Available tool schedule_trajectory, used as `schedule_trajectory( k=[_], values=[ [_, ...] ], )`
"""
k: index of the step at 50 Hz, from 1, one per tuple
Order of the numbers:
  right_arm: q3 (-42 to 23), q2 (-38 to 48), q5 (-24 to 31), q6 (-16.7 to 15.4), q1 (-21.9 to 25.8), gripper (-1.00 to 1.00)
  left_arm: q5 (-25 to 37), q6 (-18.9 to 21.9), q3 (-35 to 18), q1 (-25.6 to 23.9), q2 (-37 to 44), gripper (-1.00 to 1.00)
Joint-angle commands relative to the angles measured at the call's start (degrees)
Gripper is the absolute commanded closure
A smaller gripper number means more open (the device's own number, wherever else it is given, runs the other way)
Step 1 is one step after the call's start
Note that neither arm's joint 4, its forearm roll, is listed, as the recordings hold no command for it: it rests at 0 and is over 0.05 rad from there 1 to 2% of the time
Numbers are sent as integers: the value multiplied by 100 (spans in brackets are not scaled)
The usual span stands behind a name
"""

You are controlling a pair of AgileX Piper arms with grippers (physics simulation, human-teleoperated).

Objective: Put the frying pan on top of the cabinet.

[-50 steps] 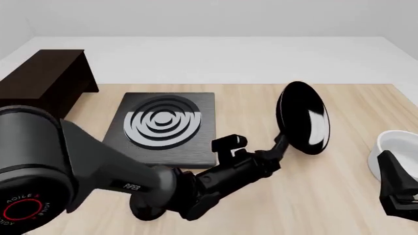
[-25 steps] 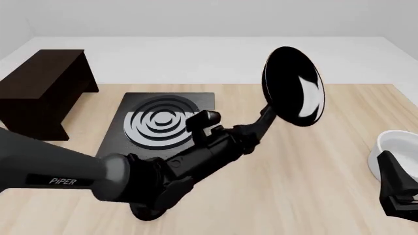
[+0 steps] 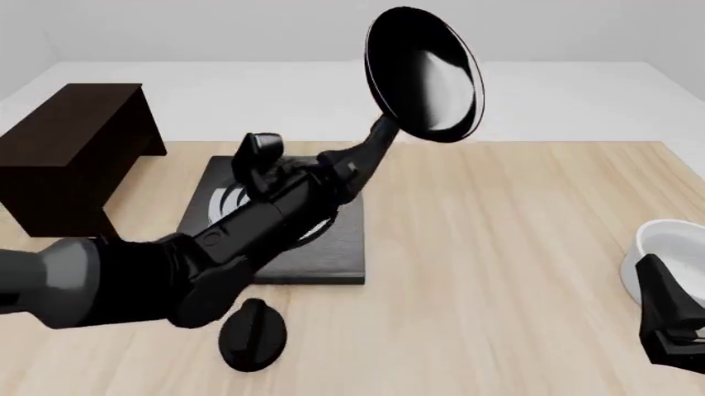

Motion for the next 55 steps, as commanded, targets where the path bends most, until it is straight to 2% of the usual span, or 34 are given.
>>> schedule_trajectory(
  k=[1,22,29,39,42,51,55],
  values=[
    [2,2,-3,-3,-1,-100,31,-28,163,515,-745,100],
    [-54,-13,70,-45,12,-100,398,-307,533,1818,-1760,100],
    [-85,-30,118,-48,15,-100,208,-678,705,2193,-1719,100],
    [-55,-21,80,-26,8,-100,245,-851,769,2594,-1926,100],
    [-94,-25,123,-22,7,-100,105,-1113,862,2787,-1861,100],
    [-87,-39,129,-10,4,-100,-31,-1350,1050,3031,-1932,100],
    [-90,-55,154,-30,40,-100,-130,-1587,1204,3236,-2110,100]
  ],
)
